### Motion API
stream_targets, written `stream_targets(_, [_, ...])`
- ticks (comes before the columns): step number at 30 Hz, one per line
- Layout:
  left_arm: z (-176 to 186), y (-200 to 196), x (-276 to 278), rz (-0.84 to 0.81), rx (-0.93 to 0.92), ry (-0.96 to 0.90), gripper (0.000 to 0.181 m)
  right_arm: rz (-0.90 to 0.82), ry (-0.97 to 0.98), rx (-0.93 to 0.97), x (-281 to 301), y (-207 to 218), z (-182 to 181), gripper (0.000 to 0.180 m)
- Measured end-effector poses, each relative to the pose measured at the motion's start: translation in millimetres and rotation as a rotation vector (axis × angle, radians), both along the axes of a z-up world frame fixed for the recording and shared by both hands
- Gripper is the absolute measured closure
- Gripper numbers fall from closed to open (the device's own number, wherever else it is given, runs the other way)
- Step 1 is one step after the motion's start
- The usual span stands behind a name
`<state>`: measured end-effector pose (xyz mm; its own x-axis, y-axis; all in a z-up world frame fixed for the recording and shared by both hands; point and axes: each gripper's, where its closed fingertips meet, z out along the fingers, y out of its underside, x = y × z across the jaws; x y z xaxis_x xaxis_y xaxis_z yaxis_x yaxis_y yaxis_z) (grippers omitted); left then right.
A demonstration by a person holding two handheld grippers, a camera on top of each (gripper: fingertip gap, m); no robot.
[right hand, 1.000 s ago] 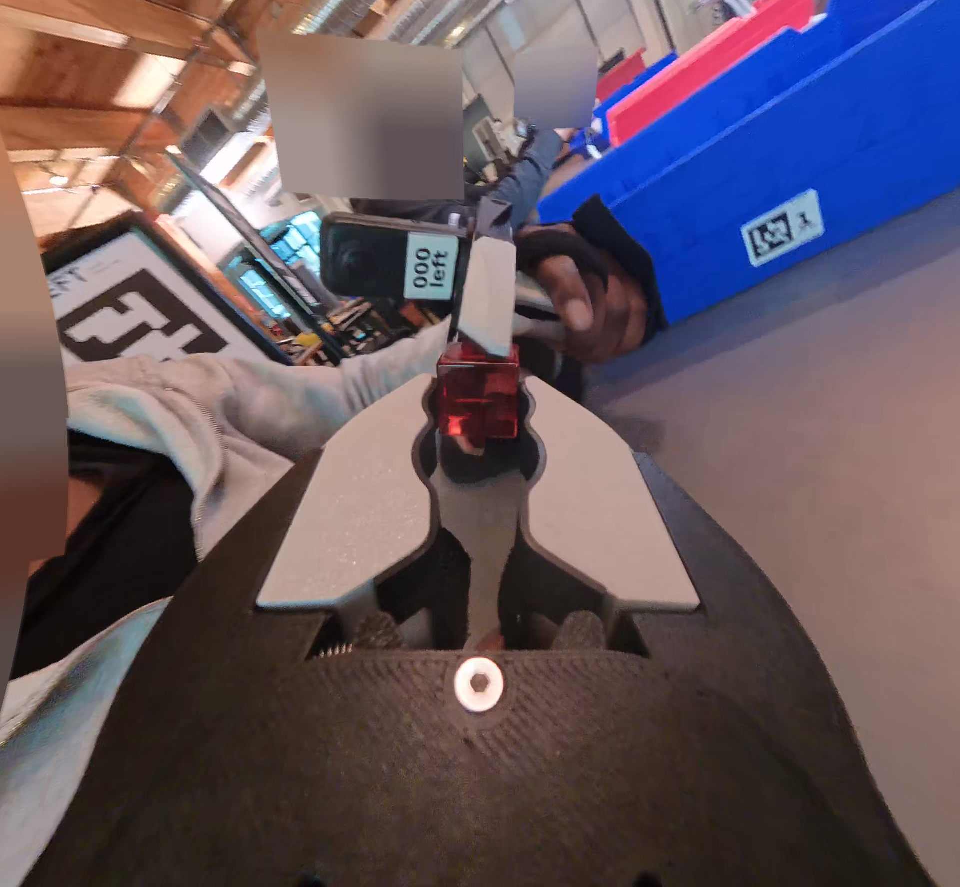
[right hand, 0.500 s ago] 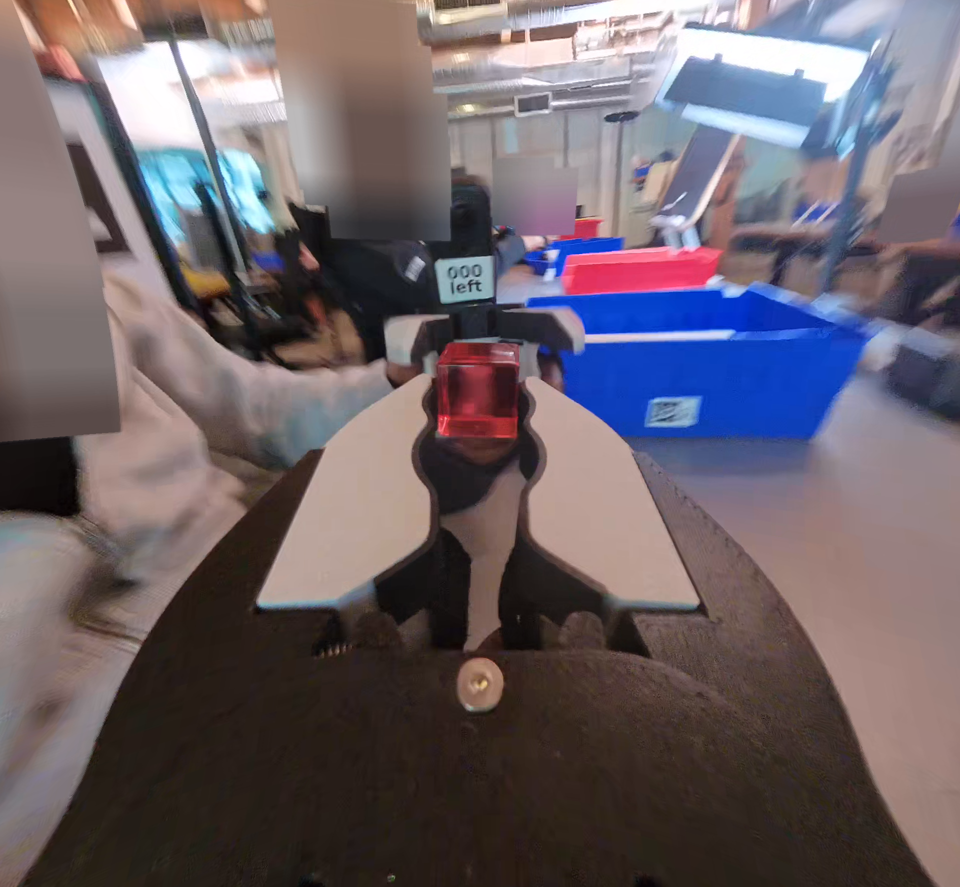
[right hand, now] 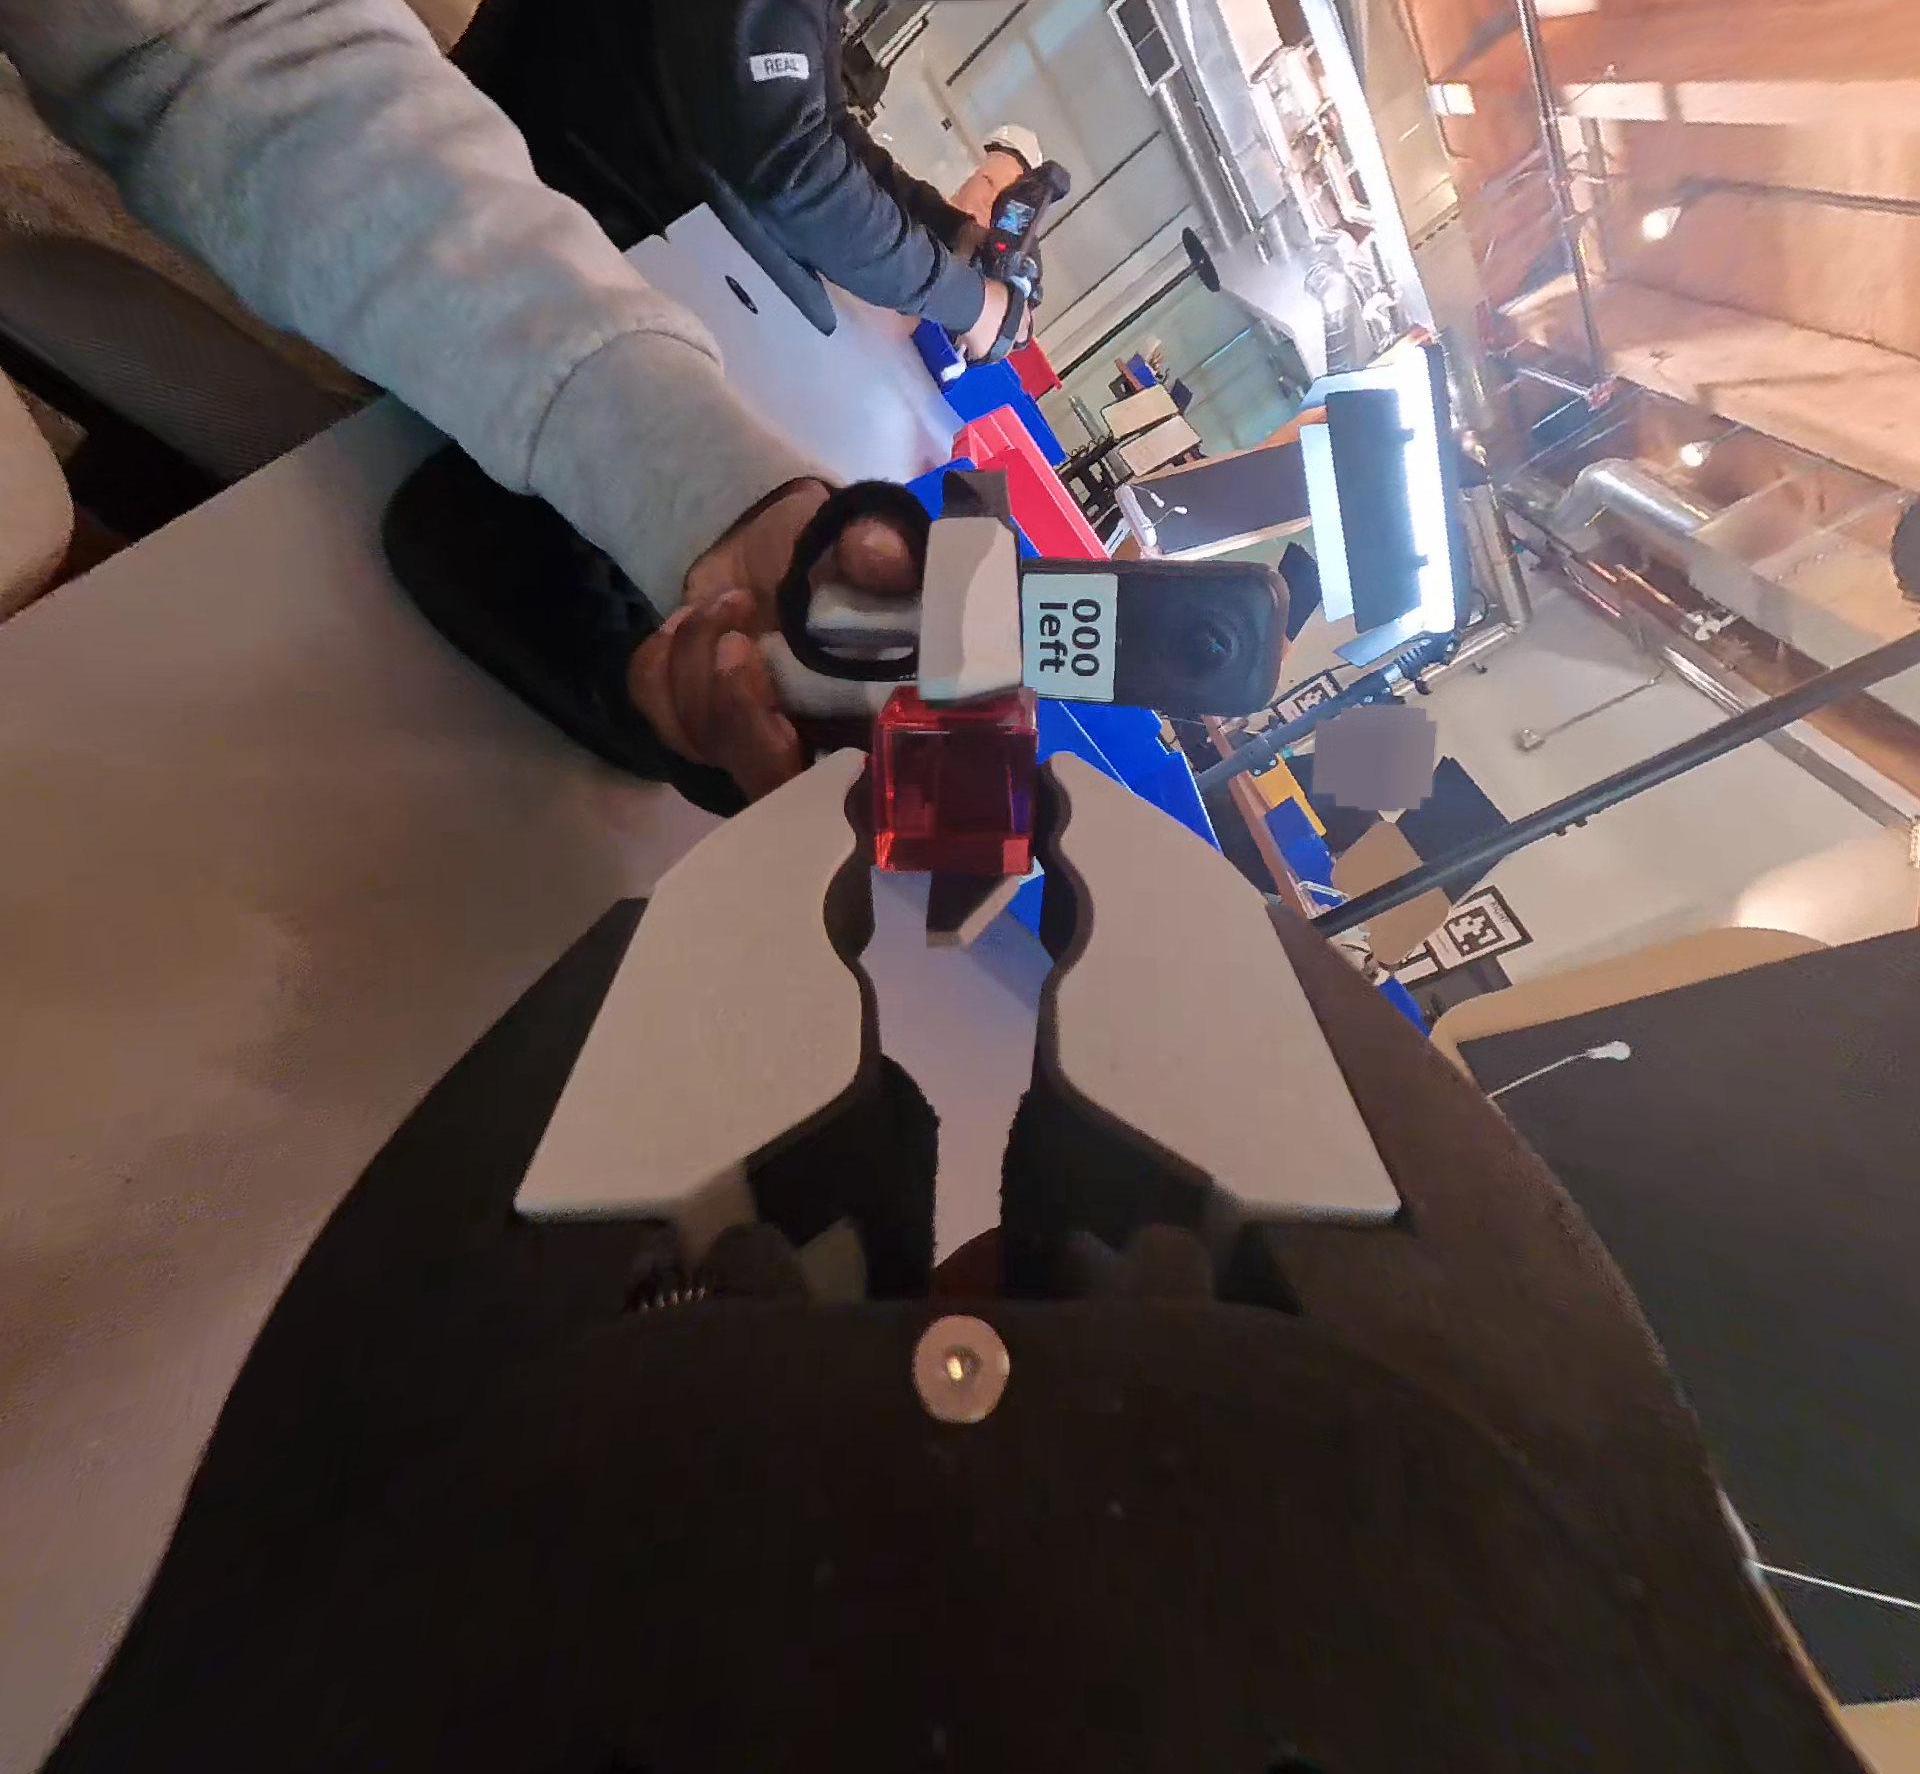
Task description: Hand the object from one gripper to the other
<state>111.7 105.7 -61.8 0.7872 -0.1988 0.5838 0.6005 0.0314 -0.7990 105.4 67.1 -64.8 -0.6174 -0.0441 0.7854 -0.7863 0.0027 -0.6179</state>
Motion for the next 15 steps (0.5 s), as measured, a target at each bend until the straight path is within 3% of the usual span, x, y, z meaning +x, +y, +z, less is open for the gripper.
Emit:
stream_targets(5, [0, -2, 1, -0.013, 0.008, -0.015, 0.153, -0.027, 0.028, 0.015, -2, -2, -3, 0.151])
stream_targets(9, [4, -4, -5, 0.073, 0.014, 0.114, 0.153, -0.069, -0.056, 0.004, -8, -2, -1, 0.147])
stream_targets(12, [11, -11, -18, 0.267, 0.007, 0.388, 0.154, -0.033, -0.352, -0.038, -16, 1, 11, 0.126])
stream_targets(15, [27, -18, -18, 0.465, 0.049, 0.788, 0.153, 0.12, -0.884, -0.081, -27, 7, 27, 0.107])
